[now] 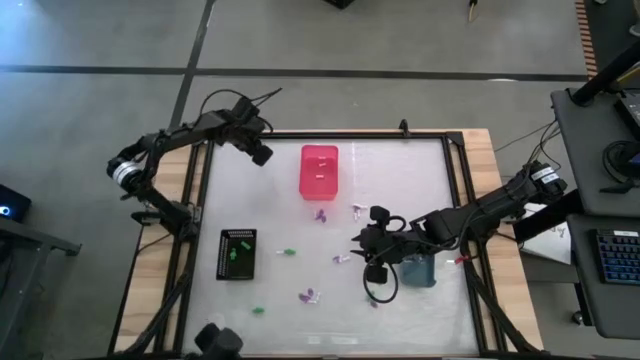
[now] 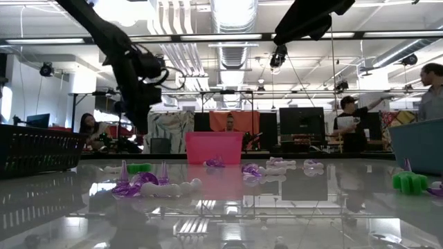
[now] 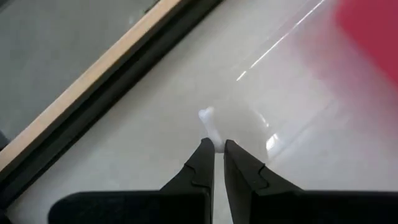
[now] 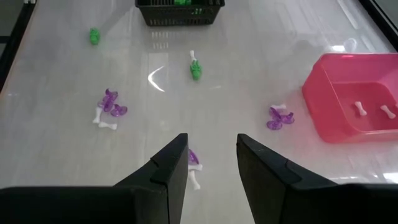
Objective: Sort Halloween decoration
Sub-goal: Put the bone toy into the red bin, then put the witch hat toy into the blue bin, then put the skeleton toy into the black basket
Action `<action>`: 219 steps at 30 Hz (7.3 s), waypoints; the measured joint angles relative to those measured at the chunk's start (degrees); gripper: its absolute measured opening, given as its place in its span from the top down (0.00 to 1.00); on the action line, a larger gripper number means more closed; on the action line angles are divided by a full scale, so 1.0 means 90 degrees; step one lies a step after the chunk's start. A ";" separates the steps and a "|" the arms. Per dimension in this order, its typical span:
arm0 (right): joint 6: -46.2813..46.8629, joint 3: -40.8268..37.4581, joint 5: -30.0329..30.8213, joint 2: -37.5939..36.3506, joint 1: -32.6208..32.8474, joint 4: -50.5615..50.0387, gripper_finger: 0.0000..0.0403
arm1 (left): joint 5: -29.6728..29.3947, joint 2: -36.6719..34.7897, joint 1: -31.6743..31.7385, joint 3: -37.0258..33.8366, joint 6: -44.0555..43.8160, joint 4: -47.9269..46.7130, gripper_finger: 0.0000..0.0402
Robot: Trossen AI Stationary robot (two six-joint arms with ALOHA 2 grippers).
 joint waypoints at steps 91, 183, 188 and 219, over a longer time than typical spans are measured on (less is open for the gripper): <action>0.3563 0.0002 -0.0872 0.0554 -0.1857 -0.1900 0.68 | -0.1743 -0.3876 -0.6357 -0.2567 -0.2643 0.4309 1.00; 0.5956 0.0133 -0.2357 0.0082 0.0554 -0.4827 0.98 | -0.2025 -0.3309 -0.6406 -0.2917 -0.3001 0.4536 1.00; 0.6407 -0.0126 -0.1974 0.0111 0.0738 -0.4982 0.98 | -0.2023 -0.3309 -0.6406 -0.2912 -0.3001 0.4618 1.00; 0.6416 0.0035 -0.1489 0.0089 0.0738 -0.4898 0.66 | -0.2018 -0.3309 -0.6537 -0.2908 -0.3024 0.4652 1.00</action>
